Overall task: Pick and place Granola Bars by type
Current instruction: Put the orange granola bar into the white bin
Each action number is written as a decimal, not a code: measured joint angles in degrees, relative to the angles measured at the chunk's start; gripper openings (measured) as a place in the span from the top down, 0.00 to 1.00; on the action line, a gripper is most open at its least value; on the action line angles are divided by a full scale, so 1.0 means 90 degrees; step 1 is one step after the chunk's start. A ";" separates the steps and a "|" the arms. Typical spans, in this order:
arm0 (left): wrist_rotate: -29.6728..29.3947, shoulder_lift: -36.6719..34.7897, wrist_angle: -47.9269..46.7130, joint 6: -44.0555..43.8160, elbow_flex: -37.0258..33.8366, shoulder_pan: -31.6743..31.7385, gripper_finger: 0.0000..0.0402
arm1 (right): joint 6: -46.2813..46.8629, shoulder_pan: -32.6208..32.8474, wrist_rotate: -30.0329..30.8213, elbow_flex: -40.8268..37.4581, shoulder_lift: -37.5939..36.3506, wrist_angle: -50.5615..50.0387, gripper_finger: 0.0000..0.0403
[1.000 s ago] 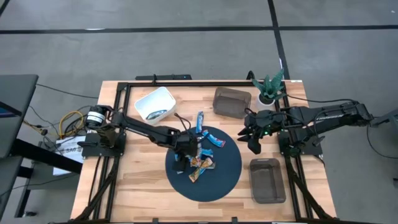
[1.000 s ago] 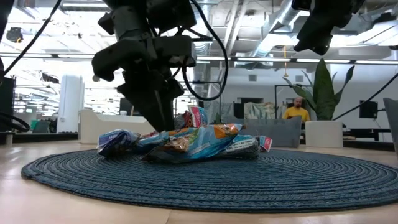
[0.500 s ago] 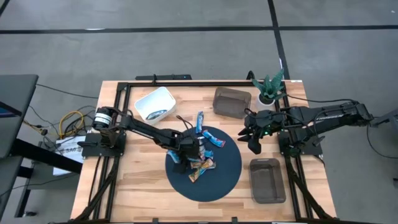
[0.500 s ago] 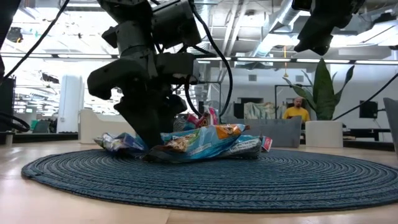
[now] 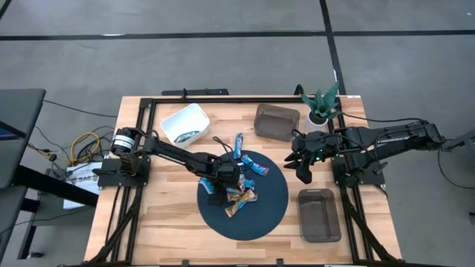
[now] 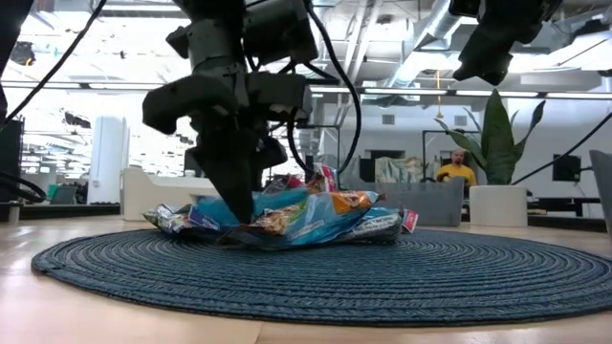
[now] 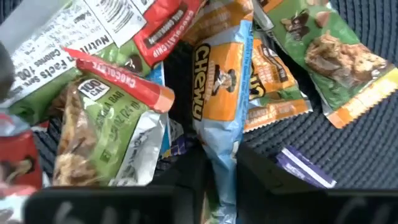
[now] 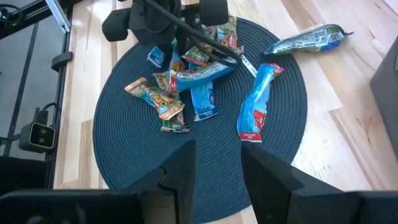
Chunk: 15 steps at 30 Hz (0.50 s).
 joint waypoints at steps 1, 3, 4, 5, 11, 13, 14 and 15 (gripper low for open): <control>0.0005 0.0000 -0.0196 0.0000 0.0090 0.0015 0.91 | 0.0000 0.0000 0.0000 0.0002 0.0000 0.0000 0.70; 0.0054 0.0000 -0.0553 0.0003 0.0277 0.0070 0.94 | -0.0027 0.0000 0.0000 0.0000 0.0000 0.0000 0.70; 0.0063 0.0000 -0.0708 0.0007 0.0345 0.0100 0.95 | -0.0043 0.0000 0.0000 0.0001 0.0000 0.0001 0.70; 0.0087 -0.0002 -0.0860 0.0008 0.0400 0.0142 0.95 | -0.0046 0.0000 0.0000 0.0000 0.0000 0.0000 0.70; 0.0135 -0.0426 -0.1625 -0.0428 0.0447 0.0490 0.92 | -0.0164 0.0000 0.0002 0.0000 0.0000 -0.0045 0.70; -0.0009 -0.0702 -0.1759 -0.0572 0.0447 0.0608 0.92 | -0.0223 0.0000 0.0002 0.0000 0.0000 -0.0047 0.70; -0.0089 -0.0897 -0.1756 -0.0653 0.0438 0.0672 0.92 | -0.0271 0.0000 0.0002 0.0000 0.0000 -0.0046 0.70; -0.0208 -0.1091 -0.1733 -0.0746 0.0423 0.0729 0.93 | -0.0311 0.0000 0.0004 0.0000 0.0000 -0.0046 0.70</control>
